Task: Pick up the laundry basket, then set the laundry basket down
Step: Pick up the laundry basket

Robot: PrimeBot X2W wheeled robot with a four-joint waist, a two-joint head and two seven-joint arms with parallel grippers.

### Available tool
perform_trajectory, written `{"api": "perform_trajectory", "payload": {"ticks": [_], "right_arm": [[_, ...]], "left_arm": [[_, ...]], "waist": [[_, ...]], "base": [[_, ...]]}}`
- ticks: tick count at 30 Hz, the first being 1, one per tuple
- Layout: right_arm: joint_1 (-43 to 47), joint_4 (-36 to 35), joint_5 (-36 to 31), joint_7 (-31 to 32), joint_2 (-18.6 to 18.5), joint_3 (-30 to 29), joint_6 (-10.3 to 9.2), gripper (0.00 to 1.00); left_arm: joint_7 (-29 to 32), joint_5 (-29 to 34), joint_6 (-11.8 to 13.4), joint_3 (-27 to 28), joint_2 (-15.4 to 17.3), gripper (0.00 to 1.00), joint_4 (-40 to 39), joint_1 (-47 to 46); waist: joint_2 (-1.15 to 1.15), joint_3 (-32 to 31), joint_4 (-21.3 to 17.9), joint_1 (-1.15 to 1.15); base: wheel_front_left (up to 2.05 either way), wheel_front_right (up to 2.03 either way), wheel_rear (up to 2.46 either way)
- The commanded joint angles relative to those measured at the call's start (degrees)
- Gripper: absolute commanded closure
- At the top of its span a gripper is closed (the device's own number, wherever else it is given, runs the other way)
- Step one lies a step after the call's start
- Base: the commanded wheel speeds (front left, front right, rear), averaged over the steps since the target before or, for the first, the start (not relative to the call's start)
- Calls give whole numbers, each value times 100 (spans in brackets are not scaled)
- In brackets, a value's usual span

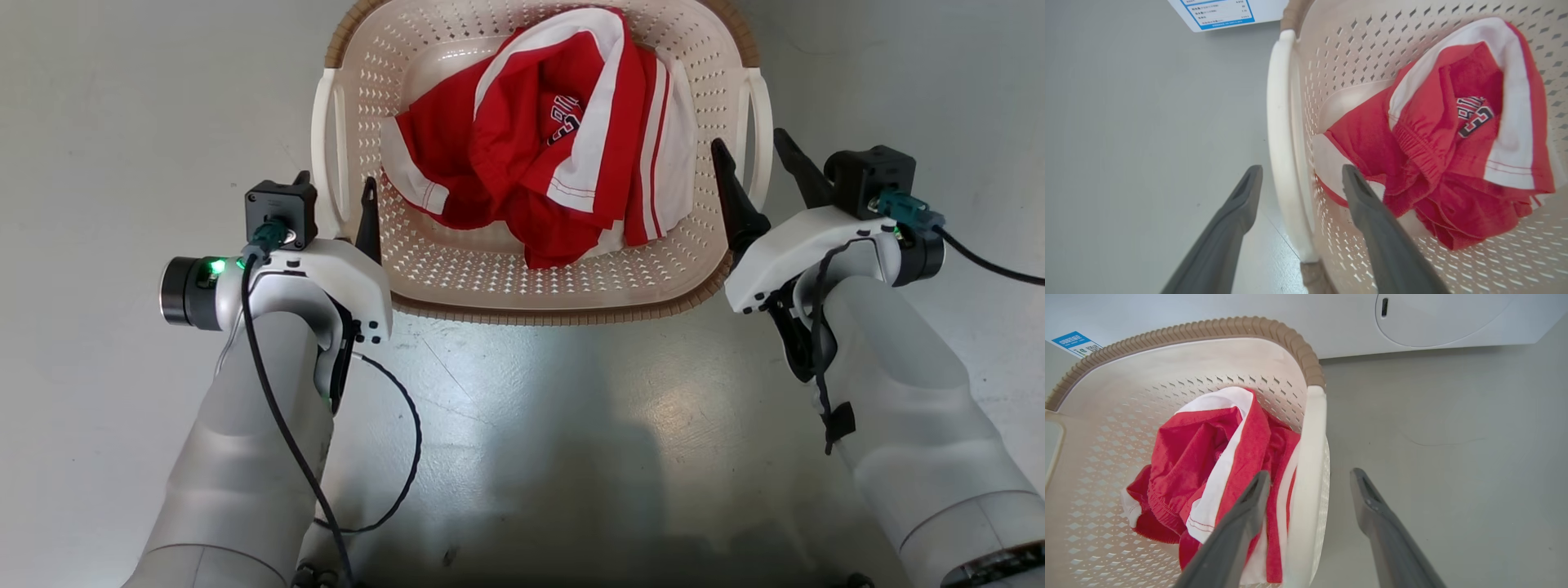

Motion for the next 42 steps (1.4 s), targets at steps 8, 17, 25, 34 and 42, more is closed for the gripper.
{"api": "perform_trajectory", "payload": {"ticks": [8, 17, 25, 34, 42], "right_arm": [[-37, 229, 322, -38, 117, 488, 36, 0], [-141, 355, 451, -38, 117, 681, 36, 100], [-104, 504, 462, -38, 117, 712, 36, 100], [65, 672, 605, -38, 117, 764, 36, 100], [350, 960, 729, -38, 117, 834, 36, 100]], "left_arm": [[-35, -121, 1, -42, 139, 11, 271, -102], [-35, -471, 7, -320, 138, 100, 322, -199], [-35, -862, 111, -648, 137, 100, 285, -128], [-35, -1226, 185, -912, 137, 100, 291, 154], [-35, -1480, 244, -1071, 137, 100, 300, 602]], "waist": [[0, 64, -11, 0], [0, 107, 13, 0], [0, -17, -11, 0], [0, -510, -80, 0], [0, -1252, -68, 0]], "base": [[0, 0, 0], [0, 0, 0], [0, 0, 0], [0, 0, 0], [0, 0, 0]]}}
